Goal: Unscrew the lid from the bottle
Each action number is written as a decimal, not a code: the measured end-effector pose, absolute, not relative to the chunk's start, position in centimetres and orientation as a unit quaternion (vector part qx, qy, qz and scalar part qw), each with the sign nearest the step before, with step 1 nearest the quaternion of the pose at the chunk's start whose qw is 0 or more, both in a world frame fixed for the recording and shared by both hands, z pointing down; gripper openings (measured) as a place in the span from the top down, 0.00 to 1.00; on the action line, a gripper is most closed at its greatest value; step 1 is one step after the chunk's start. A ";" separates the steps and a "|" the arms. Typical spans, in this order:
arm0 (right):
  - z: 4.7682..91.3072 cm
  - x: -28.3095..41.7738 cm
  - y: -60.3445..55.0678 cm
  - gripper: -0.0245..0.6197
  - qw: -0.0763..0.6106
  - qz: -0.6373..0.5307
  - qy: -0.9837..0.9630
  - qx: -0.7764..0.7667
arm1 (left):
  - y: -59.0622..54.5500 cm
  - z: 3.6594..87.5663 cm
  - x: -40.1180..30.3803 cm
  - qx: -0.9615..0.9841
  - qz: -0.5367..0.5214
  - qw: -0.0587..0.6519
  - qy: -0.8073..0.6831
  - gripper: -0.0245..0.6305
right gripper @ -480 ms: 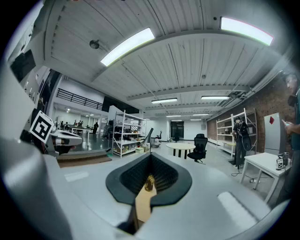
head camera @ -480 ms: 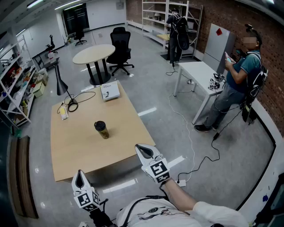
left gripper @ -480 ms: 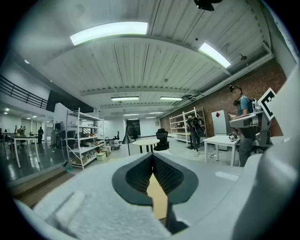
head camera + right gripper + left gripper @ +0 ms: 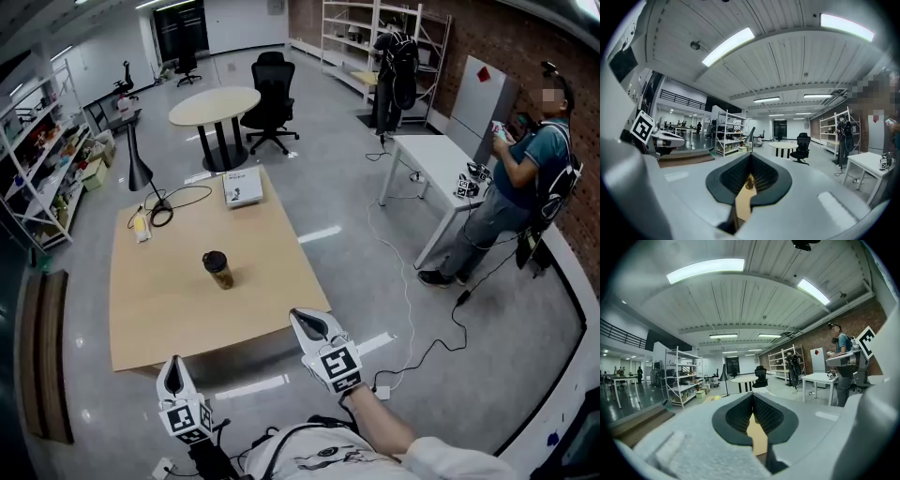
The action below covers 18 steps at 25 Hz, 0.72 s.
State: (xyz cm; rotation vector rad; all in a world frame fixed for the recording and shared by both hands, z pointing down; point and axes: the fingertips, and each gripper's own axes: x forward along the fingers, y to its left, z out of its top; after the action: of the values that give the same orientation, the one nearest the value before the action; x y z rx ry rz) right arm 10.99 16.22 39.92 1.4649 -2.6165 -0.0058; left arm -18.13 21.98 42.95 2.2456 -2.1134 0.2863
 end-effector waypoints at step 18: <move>43.4 13.5 12.3 0.95 0.059 0.043 -0.904 0.422 | 12.6 57.3 -9.6 0.794 0.215 0.095 -0.560 0.04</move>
State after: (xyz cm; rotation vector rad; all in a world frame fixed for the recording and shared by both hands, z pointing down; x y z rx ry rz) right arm 13.54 12.34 43.38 1.2787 -2.7372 0.1317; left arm -9.64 12.63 57.33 2.3547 -1.6604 0.6370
